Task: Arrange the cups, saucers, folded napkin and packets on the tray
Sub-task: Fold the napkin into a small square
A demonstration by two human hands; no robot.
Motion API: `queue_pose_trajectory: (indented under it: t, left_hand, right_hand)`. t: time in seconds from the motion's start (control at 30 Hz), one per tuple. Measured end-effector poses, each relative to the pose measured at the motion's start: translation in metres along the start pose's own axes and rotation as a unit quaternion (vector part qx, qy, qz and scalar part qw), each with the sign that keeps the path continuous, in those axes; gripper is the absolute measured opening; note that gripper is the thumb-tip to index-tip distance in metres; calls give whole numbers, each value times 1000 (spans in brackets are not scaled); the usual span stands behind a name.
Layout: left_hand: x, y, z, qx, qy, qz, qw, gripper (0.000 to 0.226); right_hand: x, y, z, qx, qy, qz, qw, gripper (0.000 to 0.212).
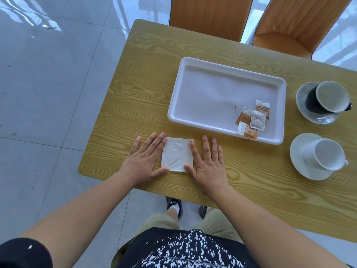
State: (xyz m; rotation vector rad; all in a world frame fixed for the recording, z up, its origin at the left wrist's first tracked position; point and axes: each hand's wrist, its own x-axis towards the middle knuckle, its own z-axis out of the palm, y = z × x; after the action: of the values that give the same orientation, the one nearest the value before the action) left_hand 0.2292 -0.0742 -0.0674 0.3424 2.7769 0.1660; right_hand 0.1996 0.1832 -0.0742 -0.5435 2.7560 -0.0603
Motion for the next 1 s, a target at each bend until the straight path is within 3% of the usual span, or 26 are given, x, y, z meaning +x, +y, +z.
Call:
queue_pose_trajectory:
  t: [0.27, 0.43, 0.57, 0.7, 0.87, 1.0]
  left_hand:
    - [3, 11, -15, -20, -66, -15, 997, 106]
    - [-15, 31, -18, -117, -13, -37, 992, 106]
    - [-40, 46, -8, -107, 63, -8, 992, 88]
    - [-58, 58, 2, -89, 51, 12, 995, 73]
    - [-78, 65, 7, -46, 43, 36, 997, 76]
    - [-87, 70, 5, -20, 80, 39, 996, 63]
  right_hand:
    - [0, -4, -13, 17, -28, 0, 999, 76]
    - [-3, -3, -27, 87, -5, -8, 996, 72]
    - [-22, -8, -23, 77, 28, -68, 994, 69]
    - [-52, -5, -4, 38, -19, -140, 989, 83]
    - [-70, -3, -3, 10, -43, -160, 986, 97]
    - [-85, -10, -3, 21, 7, -159, 987, 81]
